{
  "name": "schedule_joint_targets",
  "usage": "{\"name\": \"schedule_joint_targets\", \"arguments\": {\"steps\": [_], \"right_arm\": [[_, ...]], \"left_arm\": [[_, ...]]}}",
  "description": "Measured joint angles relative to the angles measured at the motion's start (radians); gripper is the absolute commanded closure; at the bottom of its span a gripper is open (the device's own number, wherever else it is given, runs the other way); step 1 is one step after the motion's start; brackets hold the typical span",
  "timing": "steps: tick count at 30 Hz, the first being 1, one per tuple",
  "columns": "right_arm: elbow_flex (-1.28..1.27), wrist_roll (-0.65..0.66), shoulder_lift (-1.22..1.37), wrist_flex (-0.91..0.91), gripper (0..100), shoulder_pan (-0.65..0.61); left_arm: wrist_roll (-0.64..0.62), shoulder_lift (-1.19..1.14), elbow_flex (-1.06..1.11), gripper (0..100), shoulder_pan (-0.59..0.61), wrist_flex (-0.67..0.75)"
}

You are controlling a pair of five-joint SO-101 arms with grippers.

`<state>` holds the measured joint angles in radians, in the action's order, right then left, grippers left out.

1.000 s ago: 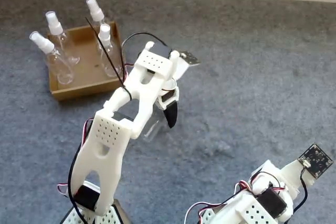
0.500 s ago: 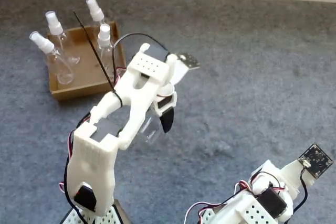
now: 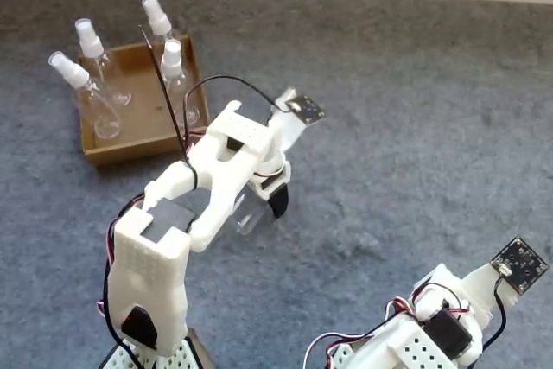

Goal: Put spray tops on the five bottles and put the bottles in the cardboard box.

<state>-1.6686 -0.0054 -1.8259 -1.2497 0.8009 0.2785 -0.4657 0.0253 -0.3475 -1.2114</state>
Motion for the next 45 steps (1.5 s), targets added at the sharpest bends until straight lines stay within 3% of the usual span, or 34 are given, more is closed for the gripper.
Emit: {"name": "schedule_joint_targets", "arguments": {"steps": [6, 15, 20, 28, 36, 45], "right_arm": [[0.000, 0.000, 0.000, 0.000, 98.7, 0.000], [0.000, 0.000, 0.000, 0.000, 98.7, 0.000], [0.000, 0.000, 0.000, 0.000, 98.7, 0.000], [0.000, 0.000, 0.000, 0.000, 98.7, 0.000], [0.000, 0.000, 0.000, 0.000, 98.7, 0.000], [0.000, 0.000, 0.000, 0.000, 98.7, -0.009]], "left_arm": [[-0.021, 0.000, 0.000, 92, 0.002, 0.005], [-0.025, 0.008, 0.005, 90, 0.000, -0.005], [-0.026, 0.048, -0.068, 90, -0.002, -0.118], [-0.026, 0.307, -0.186, 90, -0.095, -0.367], [-0.025, 0.614, -0.181, 90, -0.120, -0.399], [-0.023, 0.931, 0.005, 90, -0.120, -0.399]]}}
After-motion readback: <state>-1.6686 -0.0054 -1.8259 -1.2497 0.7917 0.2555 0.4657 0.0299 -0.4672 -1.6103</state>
